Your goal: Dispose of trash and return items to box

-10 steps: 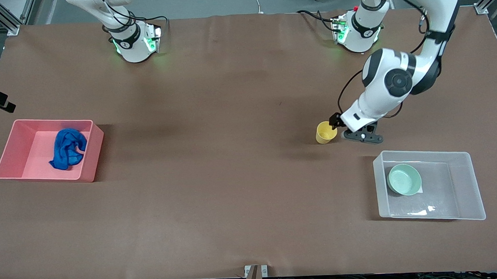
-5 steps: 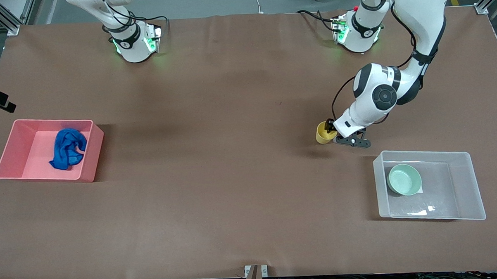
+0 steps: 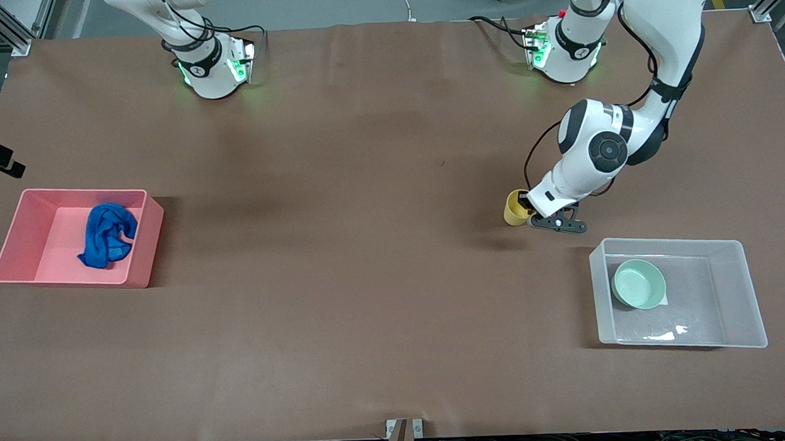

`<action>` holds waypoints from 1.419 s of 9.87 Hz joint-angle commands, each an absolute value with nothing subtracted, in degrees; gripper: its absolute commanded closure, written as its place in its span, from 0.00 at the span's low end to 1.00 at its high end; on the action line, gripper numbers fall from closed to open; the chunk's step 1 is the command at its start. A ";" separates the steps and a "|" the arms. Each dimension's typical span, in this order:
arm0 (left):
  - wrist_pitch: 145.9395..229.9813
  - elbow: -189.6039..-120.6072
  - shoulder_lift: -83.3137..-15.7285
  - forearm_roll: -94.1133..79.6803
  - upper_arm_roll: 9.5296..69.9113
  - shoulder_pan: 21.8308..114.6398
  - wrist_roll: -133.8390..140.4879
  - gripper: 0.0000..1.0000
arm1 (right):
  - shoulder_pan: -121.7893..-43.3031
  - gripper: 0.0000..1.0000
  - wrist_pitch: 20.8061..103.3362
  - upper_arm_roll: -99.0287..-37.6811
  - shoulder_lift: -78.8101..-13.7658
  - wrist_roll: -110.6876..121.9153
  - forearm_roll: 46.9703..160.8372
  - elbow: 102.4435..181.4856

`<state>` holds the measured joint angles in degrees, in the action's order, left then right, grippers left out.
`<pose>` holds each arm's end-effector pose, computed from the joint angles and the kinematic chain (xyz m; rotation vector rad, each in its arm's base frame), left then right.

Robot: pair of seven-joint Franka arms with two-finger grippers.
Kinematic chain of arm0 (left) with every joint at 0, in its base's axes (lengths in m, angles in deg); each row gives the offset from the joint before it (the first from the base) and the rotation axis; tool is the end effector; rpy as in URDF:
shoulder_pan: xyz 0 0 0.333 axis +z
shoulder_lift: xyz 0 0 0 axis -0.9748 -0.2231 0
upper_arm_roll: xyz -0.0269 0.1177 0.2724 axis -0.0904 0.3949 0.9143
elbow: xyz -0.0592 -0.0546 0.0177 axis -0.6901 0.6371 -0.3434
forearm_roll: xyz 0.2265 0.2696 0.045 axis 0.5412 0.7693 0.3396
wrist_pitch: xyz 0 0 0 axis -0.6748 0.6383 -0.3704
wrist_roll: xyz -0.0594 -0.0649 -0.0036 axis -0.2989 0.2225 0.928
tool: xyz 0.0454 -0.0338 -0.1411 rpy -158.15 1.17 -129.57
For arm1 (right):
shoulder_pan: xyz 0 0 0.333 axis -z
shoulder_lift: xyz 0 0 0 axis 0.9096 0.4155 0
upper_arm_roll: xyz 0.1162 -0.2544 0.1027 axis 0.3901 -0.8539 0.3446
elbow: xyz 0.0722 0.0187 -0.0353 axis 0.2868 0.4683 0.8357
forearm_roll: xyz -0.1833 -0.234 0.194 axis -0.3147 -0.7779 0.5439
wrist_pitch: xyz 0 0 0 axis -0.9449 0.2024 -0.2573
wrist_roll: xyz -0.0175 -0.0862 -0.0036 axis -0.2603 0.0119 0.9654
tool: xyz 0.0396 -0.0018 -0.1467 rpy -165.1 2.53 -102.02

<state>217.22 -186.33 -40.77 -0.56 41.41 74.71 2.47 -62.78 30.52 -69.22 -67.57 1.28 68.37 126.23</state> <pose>0.4765 -0.1695 0.1988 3.0280 -0.2849 -0.0563 0.5100 -0.0756 0.5840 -3.1114 0.2218 0.0375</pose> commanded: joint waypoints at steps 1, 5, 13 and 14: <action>217.58 -187.14 -36.75 -1.91 42.65 75.61 2.76 0.99 | -62.72 0.00 29.95 -69.23 -67.47 1.72 67.85 125.91; 201.90 -170.94 -36.10 -1.92 52.93 75.61 1.62 0.99 | -62.64 0.00 29.86 -69.32 -67.47 1.81 67.94 125.91; 191.03 -142.58 -58.77 -7.81 67.44 75.79 -16.82 1.00 | -62.64 0.00 29.86 -69.41 -67.47 1.90 68.02 126.00; 191.12 -142.58 -60.71 -7.63 68.41 75.79 -17.79 1.00 | -62.64 0.00 29.86 -69.41 -67.47 1.90 68.02 126.00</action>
